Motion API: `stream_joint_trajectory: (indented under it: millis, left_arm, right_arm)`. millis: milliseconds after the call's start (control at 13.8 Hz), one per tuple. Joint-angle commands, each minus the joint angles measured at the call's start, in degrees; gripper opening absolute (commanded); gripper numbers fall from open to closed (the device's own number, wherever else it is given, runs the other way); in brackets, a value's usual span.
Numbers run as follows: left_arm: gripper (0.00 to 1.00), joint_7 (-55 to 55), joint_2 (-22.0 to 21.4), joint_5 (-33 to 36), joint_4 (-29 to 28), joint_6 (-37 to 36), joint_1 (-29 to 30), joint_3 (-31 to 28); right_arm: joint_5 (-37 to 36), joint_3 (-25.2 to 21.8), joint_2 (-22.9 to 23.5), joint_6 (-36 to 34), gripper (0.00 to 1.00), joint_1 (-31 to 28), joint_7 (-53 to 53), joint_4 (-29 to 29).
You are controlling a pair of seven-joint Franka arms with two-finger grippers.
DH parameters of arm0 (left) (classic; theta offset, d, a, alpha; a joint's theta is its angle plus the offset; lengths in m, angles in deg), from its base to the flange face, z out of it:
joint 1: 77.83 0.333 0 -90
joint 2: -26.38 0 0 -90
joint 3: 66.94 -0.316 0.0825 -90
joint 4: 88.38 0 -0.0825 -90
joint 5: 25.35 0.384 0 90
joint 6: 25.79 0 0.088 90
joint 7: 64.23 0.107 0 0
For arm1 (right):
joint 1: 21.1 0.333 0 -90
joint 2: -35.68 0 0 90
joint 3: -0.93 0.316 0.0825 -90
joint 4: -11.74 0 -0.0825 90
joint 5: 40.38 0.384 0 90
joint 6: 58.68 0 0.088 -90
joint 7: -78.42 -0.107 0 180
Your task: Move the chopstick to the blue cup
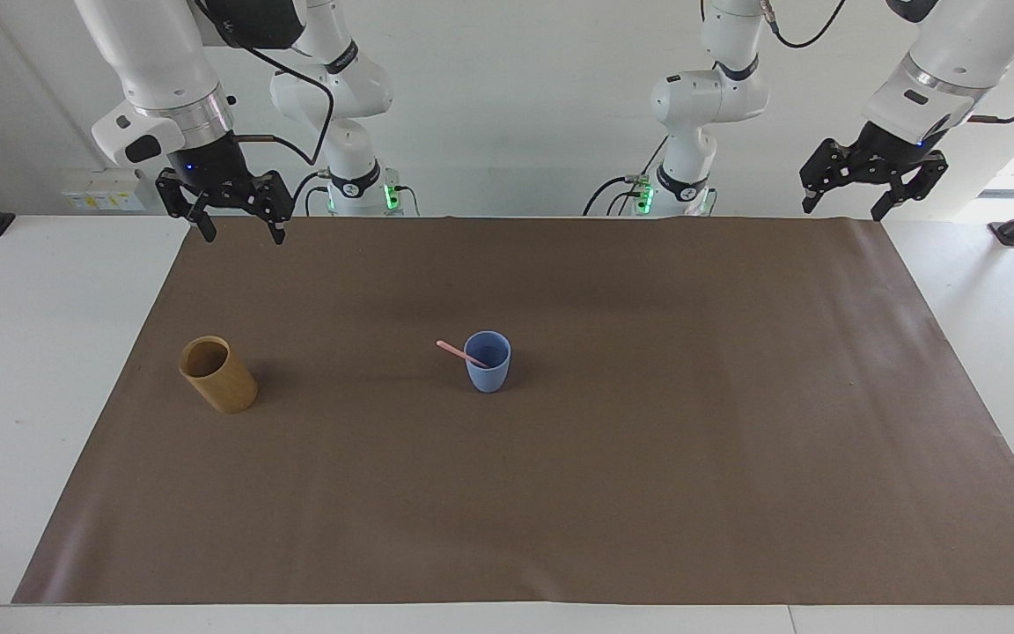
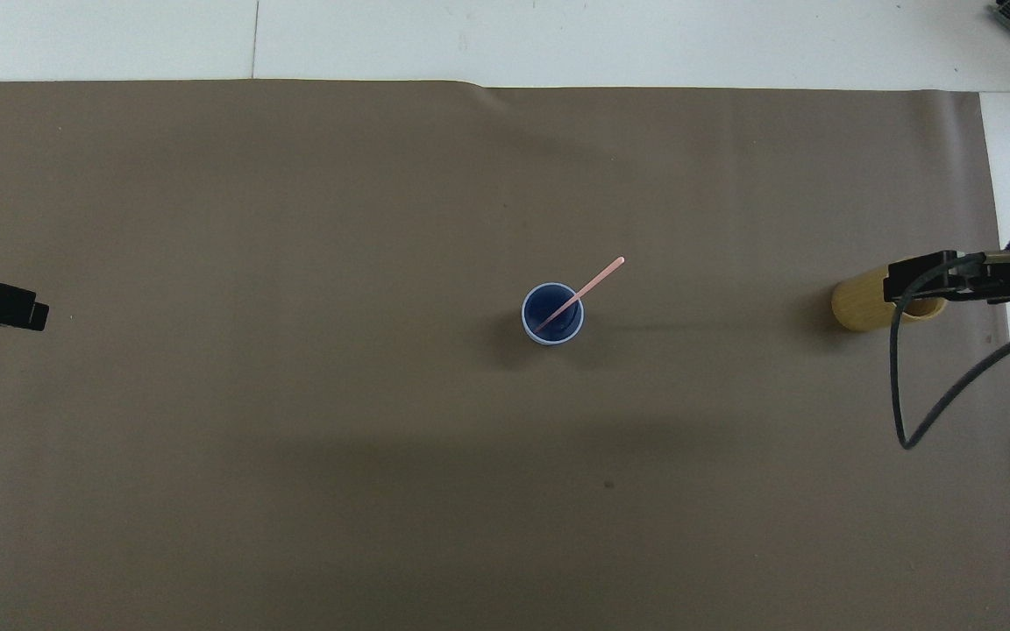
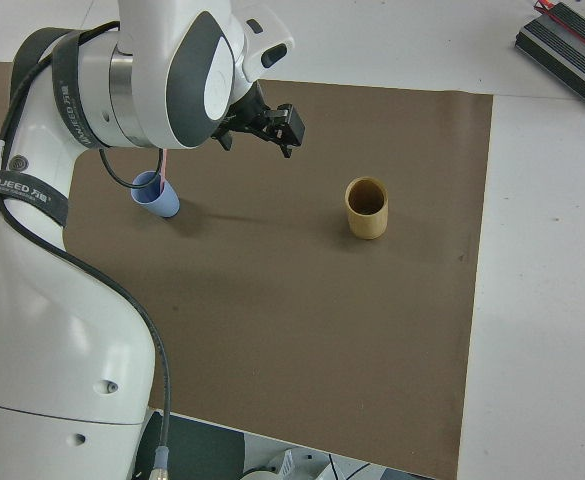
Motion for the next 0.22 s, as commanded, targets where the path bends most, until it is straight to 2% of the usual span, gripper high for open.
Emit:
stream_joint_trajectory:
  millis: [0,145]
  left_arm:
    - [1.00,0.12,-0.88,-0.34,-1.14,0.72,0.35,0.02]
    - [1.00,0.12,-0.88,-0.34,-1.14,0.72,0.35,0.02]
  right_arm:
    - [1.94,0.10,-1.89,1.51,1.00,-0.37,1.27,2.60]
    - [1.95,0.02,-1.89,1.51,1.00,-0.45,1.18,2.60]
